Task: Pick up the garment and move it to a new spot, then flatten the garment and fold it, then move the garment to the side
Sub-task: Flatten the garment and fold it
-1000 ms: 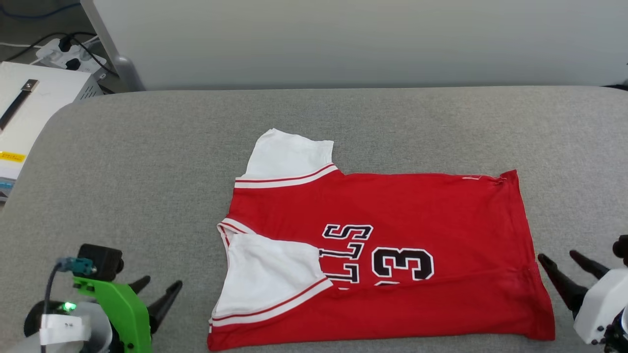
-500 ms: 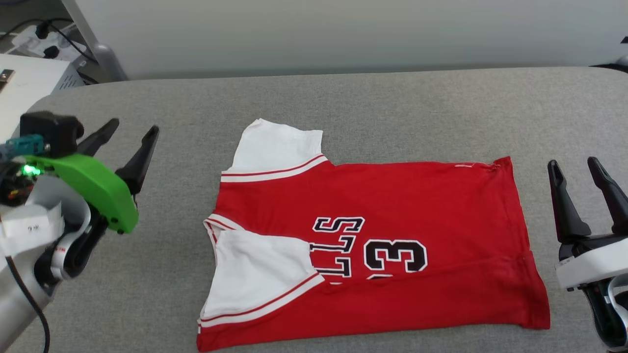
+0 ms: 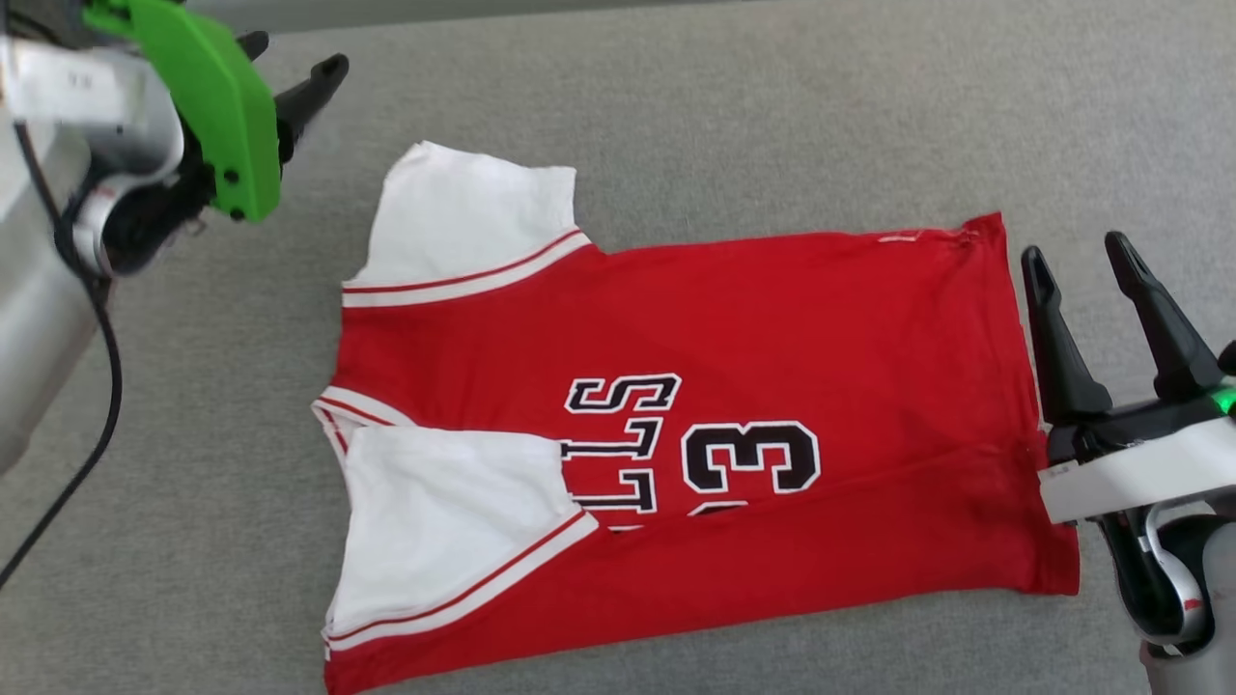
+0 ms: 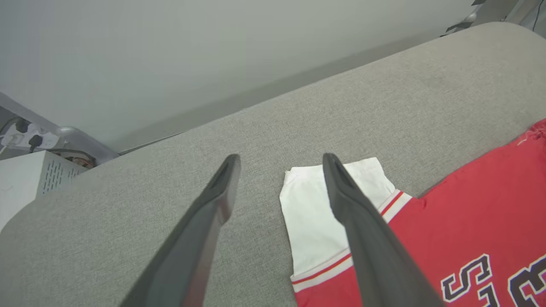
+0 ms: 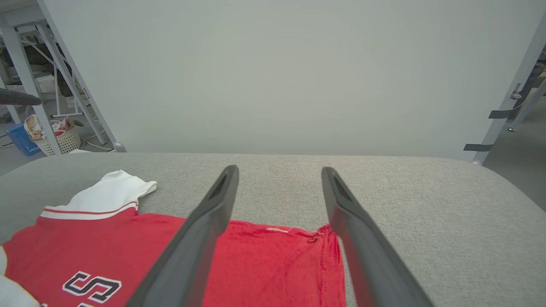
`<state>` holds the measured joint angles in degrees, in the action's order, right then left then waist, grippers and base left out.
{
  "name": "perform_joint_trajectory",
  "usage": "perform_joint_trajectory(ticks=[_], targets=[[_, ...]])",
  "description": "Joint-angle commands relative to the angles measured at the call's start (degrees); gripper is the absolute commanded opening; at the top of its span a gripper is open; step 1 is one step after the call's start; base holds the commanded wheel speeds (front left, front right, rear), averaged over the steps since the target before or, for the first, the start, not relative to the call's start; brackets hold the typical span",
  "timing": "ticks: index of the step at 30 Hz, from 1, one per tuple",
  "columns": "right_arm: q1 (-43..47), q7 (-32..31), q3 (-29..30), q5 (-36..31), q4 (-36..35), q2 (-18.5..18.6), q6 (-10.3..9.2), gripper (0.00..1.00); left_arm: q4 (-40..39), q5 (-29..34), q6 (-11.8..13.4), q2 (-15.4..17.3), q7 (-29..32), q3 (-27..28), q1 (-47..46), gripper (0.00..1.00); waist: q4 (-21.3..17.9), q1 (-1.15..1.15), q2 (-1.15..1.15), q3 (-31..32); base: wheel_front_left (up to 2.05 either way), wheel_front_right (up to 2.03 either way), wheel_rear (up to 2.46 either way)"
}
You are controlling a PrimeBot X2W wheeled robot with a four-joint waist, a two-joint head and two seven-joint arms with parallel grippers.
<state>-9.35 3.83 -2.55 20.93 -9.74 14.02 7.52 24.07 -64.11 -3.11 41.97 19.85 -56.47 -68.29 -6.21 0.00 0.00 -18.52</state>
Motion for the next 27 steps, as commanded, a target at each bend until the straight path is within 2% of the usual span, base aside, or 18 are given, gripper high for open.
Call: perform_joint_trajectory(ticks=[1, 5, 7, 14, 21, 22, 23, 27], targets=[[-1.6, 0.3, -0.6, 0.3, -0.4, -0.3, -0.03, 1.0, 1.6, -1.2, -0.9, -1.0, 3.2, -0.6, -2.4, 1.0, -3.2, 0.0, 0.0, -5.3, 0.0, 0.0, 0.0], [-3.5, 0.7, -1.8, 0.5, 0.0, -0.3, -0.03, 1.0, 6.0, -2.9, -2.5, -2.8, 13.4, -3.1, -6.5, 1.0, -4.5, 0.0, 0.0, -8.1, 0.0, 0.0, 0.0], [-4.2, 1.0, -2.0, 0.7, 0.4, -0.3, -0.03, 1.0, 8.1, -3.3, -2.9, -3.5, 16.4, -3.8, -7.8, 1.0, -5.0, 0.0, 0.0, -9.4, 0.0, 0.0, 0.0], [-7.2, 2.3, -3.9, 1.0, 1.6, -0.6, -0.03, 1.0, 14.7, -2.7, -3.5, -4.3, 20.3, -5.5, -10.2, 1.0, -7.6, 0.0, 0.0, -13.6, 0.0, 0.0, 0.0], [-7.2, 4.0, -4.1, 1.6, 4.1, -0.4, -0.03, 1.0, 17.2, -2.8, -4.1, -4.2, 23.7, -8.3, -8.9, 1.0, -7.8, 0.0, 0.0, -14.2, 0.0, 0.0, 0.0], [-7.3, 4.1, -4.0, 1.7, 4.4, -0.2, -0.03, 1.0, 17.3, -3.2, -4.2, -4.2, 24.1, -8.5, -8.6, 0.53, -7.7, 0.0, 0.0, -14.2, 0.0, 0.0, 0.0], [-7.5, 4.3, -3.8, 2.0, 5.1, 0.1, -0.03, 1.0, 17.0, -3.8, -4.3, -4.1, 24.6, -8.9, -8.0, 0.0, -7.6, 0.0, 0.0, -13.9, 0.0, 0.0, 0.0], [-8.5, 4.7, -2.9, 2.5, 6.0, 0.8, -0.03, 1.0, 15.3, -3.9, -4.3, -4.1, 22.6, -9.7, -7.2, 0.0, -6.8, 0.0, 0.0, -13.1, 0.0, 0.0, 0.0]])
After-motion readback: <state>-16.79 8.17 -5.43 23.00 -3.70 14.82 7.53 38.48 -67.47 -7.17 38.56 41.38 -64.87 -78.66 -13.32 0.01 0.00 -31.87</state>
